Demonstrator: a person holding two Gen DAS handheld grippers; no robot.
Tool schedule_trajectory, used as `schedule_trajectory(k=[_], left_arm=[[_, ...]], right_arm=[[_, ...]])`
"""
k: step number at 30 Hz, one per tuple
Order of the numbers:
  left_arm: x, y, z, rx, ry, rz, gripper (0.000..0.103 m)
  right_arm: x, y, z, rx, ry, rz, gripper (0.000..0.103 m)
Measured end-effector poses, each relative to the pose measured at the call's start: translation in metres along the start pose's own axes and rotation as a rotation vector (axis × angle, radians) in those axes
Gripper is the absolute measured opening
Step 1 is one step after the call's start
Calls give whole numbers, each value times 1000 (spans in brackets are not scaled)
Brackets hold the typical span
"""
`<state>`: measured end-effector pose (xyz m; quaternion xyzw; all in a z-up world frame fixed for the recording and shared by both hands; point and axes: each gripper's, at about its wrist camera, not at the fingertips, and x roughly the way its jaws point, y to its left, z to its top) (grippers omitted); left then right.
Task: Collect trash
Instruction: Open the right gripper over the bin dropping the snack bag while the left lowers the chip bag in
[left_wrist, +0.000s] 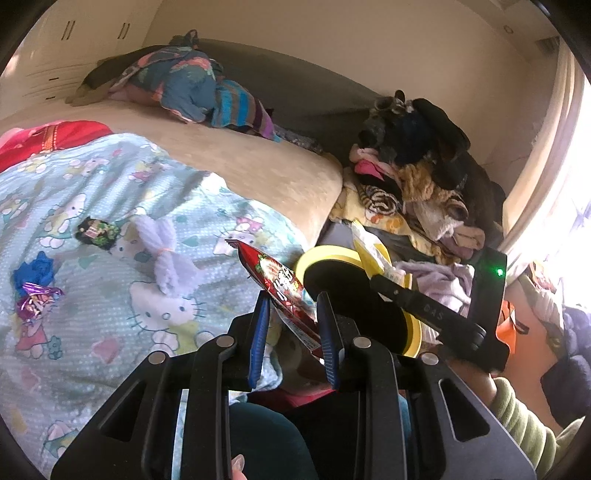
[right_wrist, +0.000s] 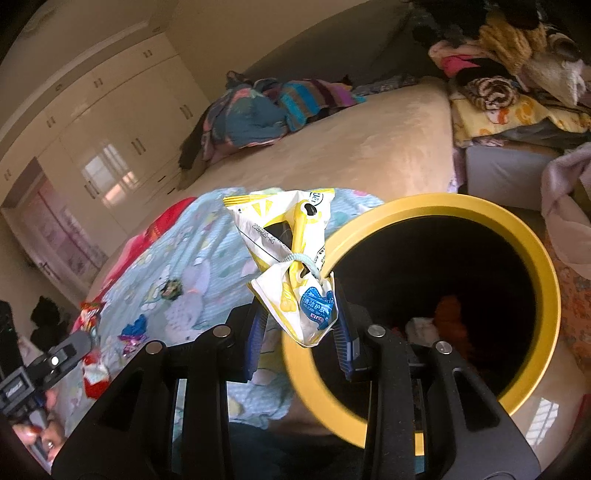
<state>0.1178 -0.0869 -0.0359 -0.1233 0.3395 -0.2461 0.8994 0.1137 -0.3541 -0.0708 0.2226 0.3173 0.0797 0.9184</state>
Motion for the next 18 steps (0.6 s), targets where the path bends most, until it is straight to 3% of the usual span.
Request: schedule_trajectory(k=[18], left_arm=[[29,-47,-12,103,60,-45,25]], right_arm=[[-3,-48,2,65,-31,-148,26]])
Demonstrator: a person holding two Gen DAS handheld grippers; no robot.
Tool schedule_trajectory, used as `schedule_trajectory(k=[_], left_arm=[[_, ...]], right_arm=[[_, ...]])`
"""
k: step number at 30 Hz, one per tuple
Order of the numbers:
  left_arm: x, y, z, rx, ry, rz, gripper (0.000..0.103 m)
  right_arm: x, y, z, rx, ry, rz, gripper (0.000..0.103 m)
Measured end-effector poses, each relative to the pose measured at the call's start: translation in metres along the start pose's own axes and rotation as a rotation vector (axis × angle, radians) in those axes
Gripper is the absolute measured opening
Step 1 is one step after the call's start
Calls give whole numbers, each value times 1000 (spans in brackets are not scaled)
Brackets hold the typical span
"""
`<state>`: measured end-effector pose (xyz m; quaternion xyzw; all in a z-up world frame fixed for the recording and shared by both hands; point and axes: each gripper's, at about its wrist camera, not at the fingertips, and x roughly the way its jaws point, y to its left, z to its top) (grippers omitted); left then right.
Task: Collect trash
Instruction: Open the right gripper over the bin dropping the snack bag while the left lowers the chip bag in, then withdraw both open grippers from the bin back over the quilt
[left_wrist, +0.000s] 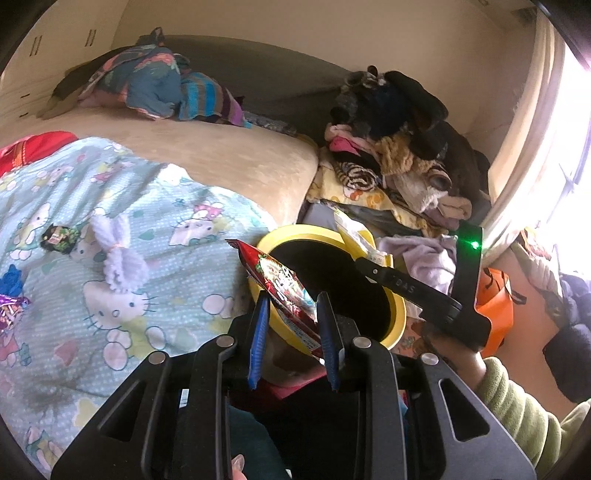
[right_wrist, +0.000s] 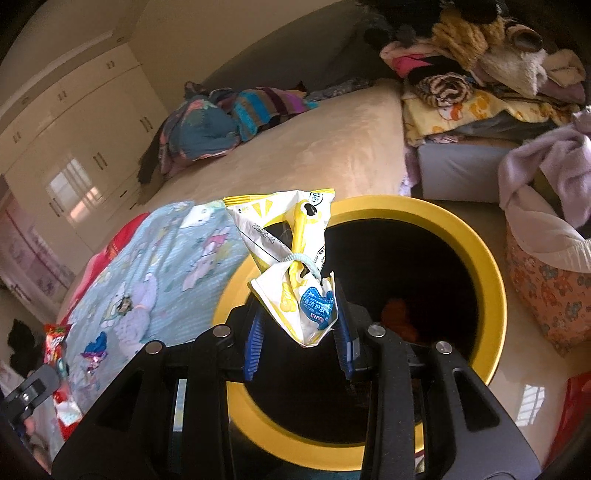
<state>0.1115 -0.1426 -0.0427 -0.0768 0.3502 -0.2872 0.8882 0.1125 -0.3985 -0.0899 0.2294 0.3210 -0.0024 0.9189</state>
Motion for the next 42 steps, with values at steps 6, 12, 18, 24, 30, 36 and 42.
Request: schedule_trajectory(k=[6,12,18,24,30,36,42], left_arm=[[14,-17,0,39,21,-12,25],[34,-31,1,84,51,-10,25],[57,-40,-1,91,89,-18,25],[86,-42,7,68,107,-30,25],[123,-44,18,23,122,-48,28],[136,-43,22,-3,132,-56,62],[113,-30,23,-14,80,15,90]], right_arm=[[2,-17,1,43,3,-31,26],[2,-32,2,77,6,-58,27],[1,-47,4,109,2,-73,27],[2,-56,4,127,7,-76,25],[2,-60,4,148,6,-66,34],[-5,-70,6,187,-28,-91,49],[-9,-65,7,175,-48,-100,55]])
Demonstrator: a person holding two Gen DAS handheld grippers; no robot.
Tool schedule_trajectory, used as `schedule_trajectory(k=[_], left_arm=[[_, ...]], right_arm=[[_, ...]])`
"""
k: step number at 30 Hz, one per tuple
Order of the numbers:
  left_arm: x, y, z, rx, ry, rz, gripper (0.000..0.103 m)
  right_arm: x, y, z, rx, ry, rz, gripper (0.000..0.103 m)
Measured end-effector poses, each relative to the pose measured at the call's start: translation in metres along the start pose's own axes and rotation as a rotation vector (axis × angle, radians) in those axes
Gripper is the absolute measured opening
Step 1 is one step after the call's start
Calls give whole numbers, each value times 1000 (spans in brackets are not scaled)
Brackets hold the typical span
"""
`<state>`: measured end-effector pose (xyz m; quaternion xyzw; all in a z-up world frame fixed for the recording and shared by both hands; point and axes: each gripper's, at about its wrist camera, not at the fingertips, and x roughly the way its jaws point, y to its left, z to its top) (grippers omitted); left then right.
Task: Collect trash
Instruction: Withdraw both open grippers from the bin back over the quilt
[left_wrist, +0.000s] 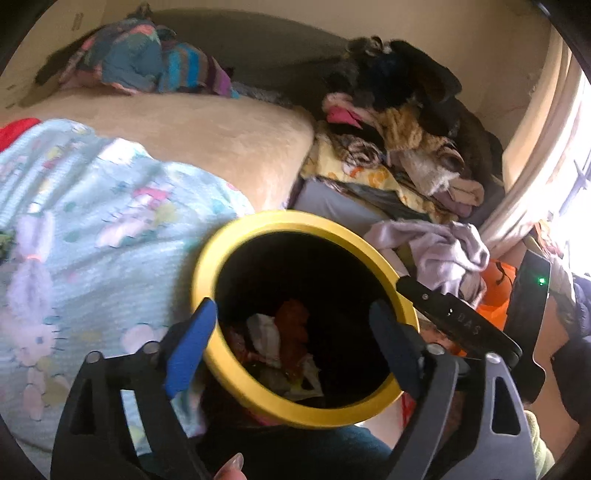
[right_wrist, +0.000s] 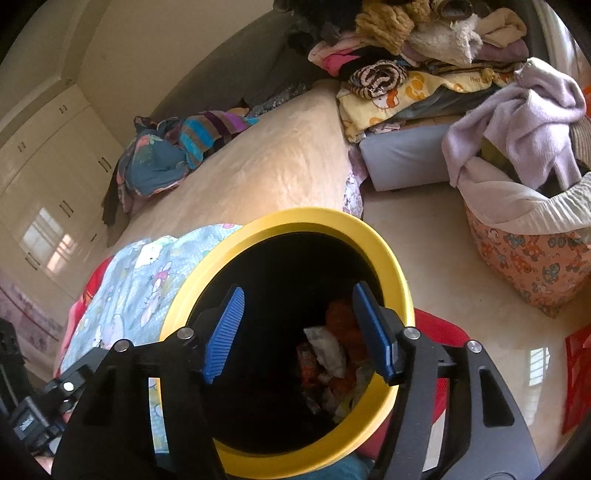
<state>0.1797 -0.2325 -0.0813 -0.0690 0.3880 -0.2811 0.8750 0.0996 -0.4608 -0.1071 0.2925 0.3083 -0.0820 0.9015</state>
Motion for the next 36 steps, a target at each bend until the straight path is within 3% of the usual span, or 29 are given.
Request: schedule_trajectory(k=[4,18,36], left_arm=[[-28,14,-2,-5,-63,80,96],[-118,91,-1,-93,-250,326,96],[-177,187,-20,-294,-320,485,96]], right_arm=[[-2,22,-4,-65,-3,33,58],[-13,116,-40,-329,8,173,68],[-18,215,-94,-557,92,333,78]])
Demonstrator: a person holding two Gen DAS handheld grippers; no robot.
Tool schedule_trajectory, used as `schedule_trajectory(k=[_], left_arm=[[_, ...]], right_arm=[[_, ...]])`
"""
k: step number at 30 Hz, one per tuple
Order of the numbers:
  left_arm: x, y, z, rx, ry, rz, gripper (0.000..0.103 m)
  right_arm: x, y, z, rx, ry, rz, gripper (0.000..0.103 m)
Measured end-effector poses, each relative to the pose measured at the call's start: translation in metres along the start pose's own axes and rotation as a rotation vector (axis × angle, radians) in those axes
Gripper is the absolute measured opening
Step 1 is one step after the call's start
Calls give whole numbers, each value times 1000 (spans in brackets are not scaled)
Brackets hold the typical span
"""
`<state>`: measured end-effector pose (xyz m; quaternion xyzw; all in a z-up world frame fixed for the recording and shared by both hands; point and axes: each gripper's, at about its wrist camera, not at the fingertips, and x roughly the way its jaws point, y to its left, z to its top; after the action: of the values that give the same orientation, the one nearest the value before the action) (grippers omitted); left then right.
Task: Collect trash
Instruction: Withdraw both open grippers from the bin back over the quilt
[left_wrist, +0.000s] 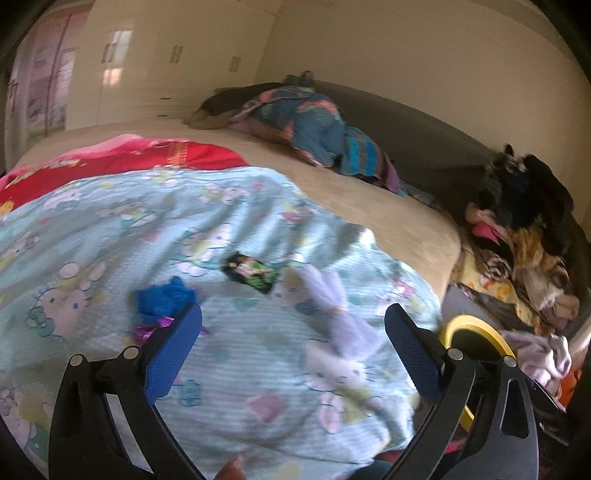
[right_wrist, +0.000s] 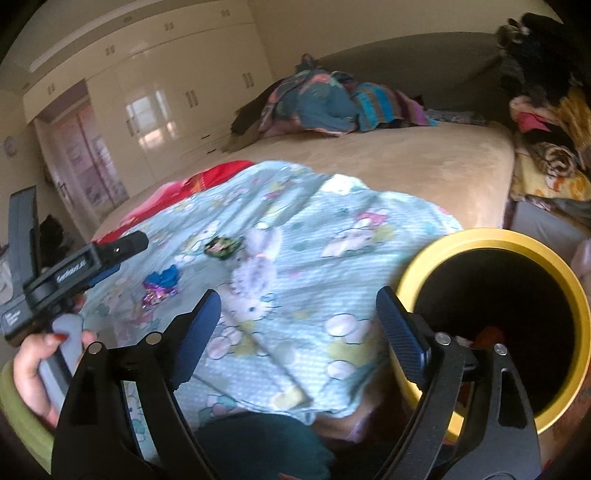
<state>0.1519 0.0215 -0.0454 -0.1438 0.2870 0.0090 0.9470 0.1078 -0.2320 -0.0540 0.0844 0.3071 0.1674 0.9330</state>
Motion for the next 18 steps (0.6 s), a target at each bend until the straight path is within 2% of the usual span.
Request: schedule_trajectory(k=[4,11,14,18], left_arm=[[4,27,1,-57,13,47,96],[13,61,-3,-122,39,69,95],[19,71,-7,-145,64,72,75],[29,81,-12,-185,90,57,60]], right_arm=[[14,16,2,-34,27,18,79],[46,32,8,-59,85,21,80],[60,36,10,-70,105,9,80],[77,41,11,-89,133,-2,80]])
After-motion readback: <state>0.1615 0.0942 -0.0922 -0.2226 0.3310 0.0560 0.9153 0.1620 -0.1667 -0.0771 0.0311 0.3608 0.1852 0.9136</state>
